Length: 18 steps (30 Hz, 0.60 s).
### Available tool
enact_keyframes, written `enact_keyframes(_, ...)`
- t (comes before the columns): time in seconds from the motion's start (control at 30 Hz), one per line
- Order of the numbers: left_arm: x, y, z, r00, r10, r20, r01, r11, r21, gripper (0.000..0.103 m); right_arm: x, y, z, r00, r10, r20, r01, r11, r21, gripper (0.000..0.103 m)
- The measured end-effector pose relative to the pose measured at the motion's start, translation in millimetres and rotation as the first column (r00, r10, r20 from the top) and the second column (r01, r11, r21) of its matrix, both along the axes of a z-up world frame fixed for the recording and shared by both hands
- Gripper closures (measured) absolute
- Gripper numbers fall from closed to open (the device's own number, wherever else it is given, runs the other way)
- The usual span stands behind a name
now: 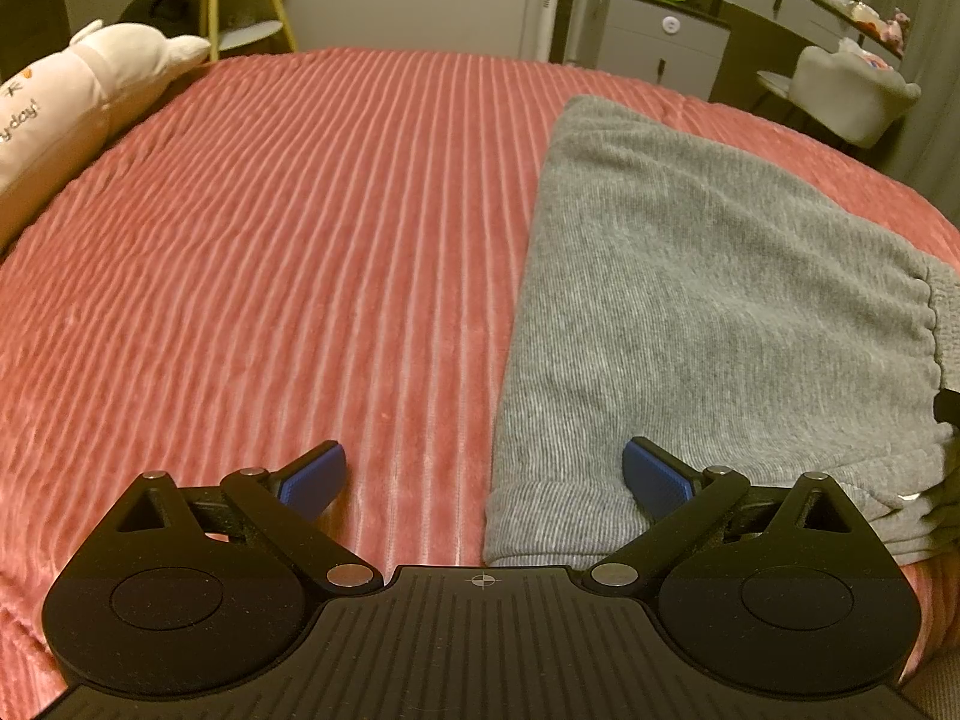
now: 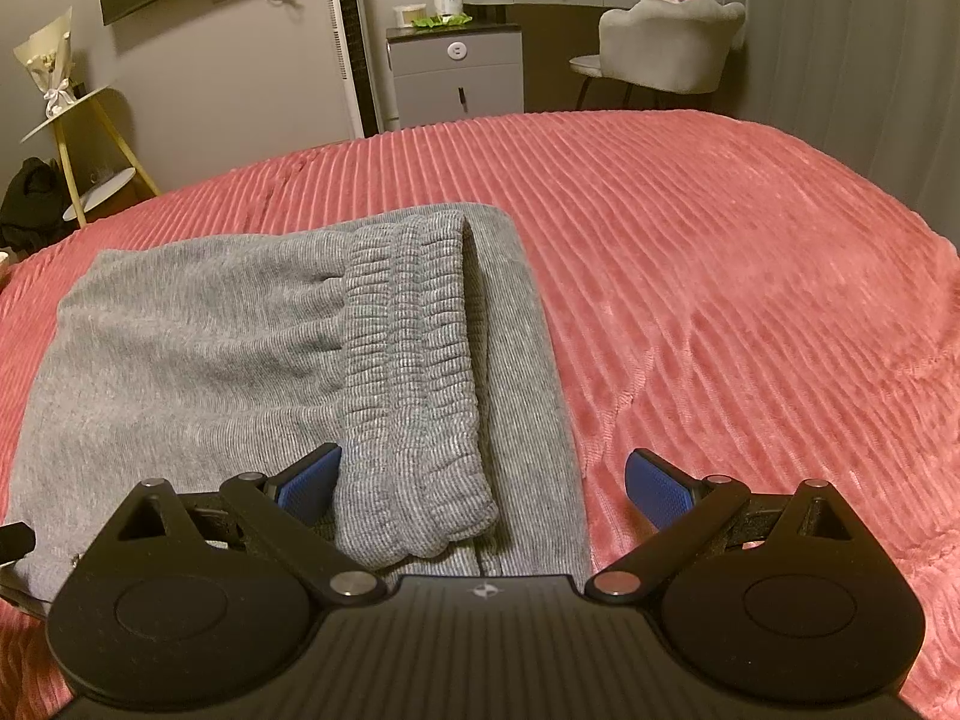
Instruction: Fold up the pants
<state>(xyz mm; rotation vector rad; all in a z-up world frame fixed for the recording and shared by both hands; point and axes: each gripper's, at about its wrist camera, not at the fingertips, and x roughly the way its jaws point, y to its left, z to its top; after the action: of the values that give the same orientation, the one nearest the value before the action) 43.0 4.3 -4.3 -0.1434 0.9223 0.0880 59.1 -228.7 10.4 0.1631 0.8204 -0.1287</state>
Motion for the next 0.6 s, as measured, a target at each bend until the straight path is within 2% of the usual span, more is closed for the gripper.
enact_keyframes(0.6,0.3,0.3,-0.5,1.0,0.002,-0.001,-0.002,1.0,-0.001,0.0,3.5,-1.3,-1.1,1.0,-0.001,-0.003,0.001,1.0,0.004,0.004)
